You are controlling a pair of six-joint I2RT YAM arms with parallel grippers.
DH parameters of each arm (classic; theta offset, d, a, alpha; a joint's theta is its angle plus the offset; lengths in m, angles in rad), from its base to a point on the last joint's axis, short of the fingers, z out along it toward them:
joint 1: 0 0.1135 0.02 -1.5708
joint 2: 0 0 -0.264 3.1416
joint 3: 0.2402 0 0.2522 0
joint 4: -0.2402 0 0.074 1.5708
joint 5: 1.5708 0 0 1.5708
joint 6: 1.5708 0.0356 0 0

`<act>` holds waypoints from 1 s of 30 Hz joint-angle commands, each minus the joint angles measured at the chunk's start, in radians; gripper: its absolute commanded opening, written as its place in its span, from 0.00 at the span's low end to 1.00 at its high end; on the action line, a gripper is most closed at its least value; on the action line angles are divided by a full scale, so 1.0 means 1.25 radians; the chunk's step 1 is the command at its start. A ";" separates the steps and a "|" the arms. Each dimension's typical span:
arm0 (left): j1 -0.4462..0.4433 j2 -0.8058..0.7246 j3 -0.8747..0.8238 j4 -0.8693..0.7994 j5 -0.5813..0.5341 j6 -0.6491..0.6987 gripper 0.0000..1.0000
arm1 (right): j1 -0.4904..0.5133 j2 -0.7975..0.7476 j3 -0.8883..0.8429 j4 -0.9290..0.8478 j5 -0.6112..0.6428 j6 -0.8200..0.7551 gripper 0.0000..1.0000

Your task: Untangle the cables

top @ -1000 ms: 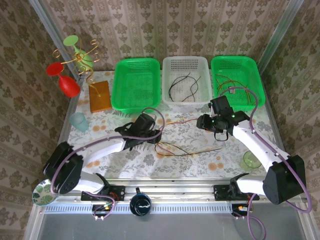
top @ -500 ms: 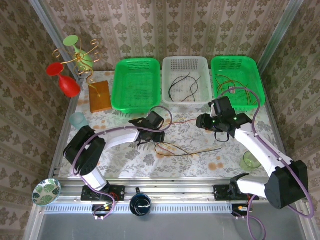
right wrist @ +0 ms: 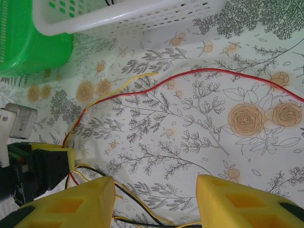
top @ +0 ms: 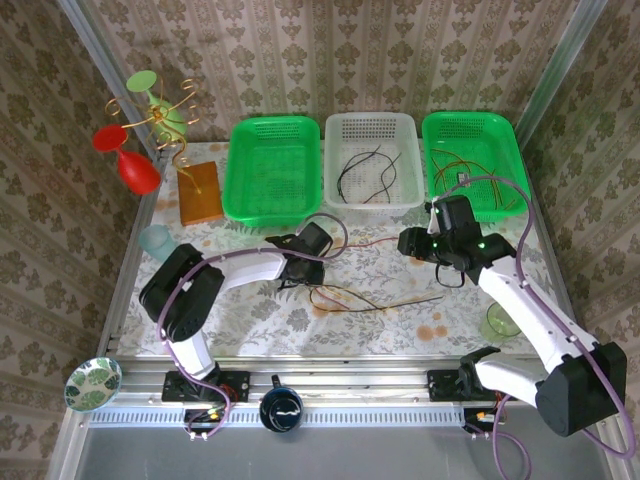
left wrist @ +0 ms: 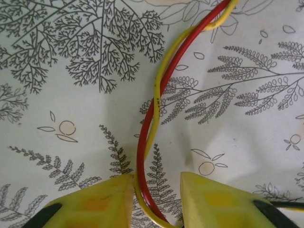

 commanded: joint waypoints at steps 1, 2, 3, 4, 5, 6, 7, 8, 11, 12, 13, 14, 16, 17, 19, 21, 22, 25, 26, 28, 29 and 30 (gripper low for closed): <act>-0.002 0.016 0.023 -0.023 0.013 0.003 0.16 | -0.008 -0.027 -0.017 -0.007 0.020 -0.009 0.50; -0.003 0.015 0.026 -0.023 0.014 0.005 0.12 | -0.009 -0.031 -0.019 -0.009 0.021 -0.009 0.50; -0.004 0.013 0.025 -0.019 0.017 0.006 0.08 | -0.011 -0.035 -0.019 -0.011 0.021 -0.010 0.50; -0.005 0.007 0.025 -0.015 0.020 0.007 0.05 | -0.012 -0.038 -0.022 -0.011 0.021 -0.010 0.50; -0.004 0.001 0.026 -0.009 0.024 0.005 0.03 | -0.014 -0.042 -0.023 -0.013 0.021 -0.011 0.50; -0.005 -0.010 0.024 0.002 0.028 0.000 0.00 | -0.015 -0.047 -0.023 -0.014 0.021 -0.011 0.50; -0.005 -0.019 0.022 0.012 0.033 -0.007 0.00 | -0.016 -0.050 -0.022 -0.014 0.021 -0.013 0.50; -0.005 -0.031 0.026 0.019 0.037 -0.015 0.00 | -0.018 -0.054 -0.020 -0.014 0.019 -0.015 0.50; -0.005 -0.063 0.048 0.012 0.037 -0.024 0.00 | -0.019 -0.063 -0.018 -0.012 0.017 -0.021 0.51; -0.006 -0.074 0.057 0.008 0.037 -0.022 0.00 | -0.020 -0.065 -0.016 -0.012 0.017 -0.022 0.51; -0.005 -0.085 0.062 0.007 0.036 -0.023 0.00 | -0.021 -0.067 -0.014 -0.011 0.017 -0.023 0.51; -0.005 -0.099 0.067 0.006 0.036 -0.022 0.00 | -0.023 -0.069 -0.013 -0.008 0.016 -0.024 0.51; -0.005 -0.126 0.074 0.007 0.030 -0.016 0.00 | -0.023 -0.072 -0.011 -0.004 0.011 -0.026 0.51; -0.006 -0.141 0.078 0.005 0.026 -0.013 0.00 | -0.024 -0.075 -0.010 -0.001 0.009 -0.027 0.52; -0.005 -0.169 0.083 0.011 0.020 -0.003 0.00 | -0.025 -0.080 -0.007 0.008 0.002 -0.030 0.52; -0.006 -0.198 0.088 0.011 0.011 0.000 0.00 | -0.028 -0.090 -0.005 0.022 -0.007 -0.026 0.53; -0.006 -0.209 0.091 0.013 0.010 0.002 0.00 | -0.031 -0.094 -0.006 0.023 -0.017 -0.023 0.54; -0.005 -0.246 0.089 0.039 0.025 0.015 0.00 | -0.039 -0.109 -0.007 0.081 -0.073 -0.020 0.56; -0.005 -0.258 0.084 0.050 0.032 0.013 0.00 | -0.041 -0.114 -0.009 0.099 -0.095 -0.020 0.57; -0.004 -0.276 0.077 0.067 0.043 0.008 0.00 | -0.044 -0.127 -0.016 0.143 -0.147 -0.034 0.59; -0.004 -0.285 0.077 0.068 0.047 0.004 0.00 | -0.044 -0.134 -0.026 0.169 -0.171 -0.045 0.59; -0.004 -0.292 0.076 0.070 0.049 0.002 0.00 | -0.044 -0.140 -0.034 0.195 -0.194 -0.056 0.60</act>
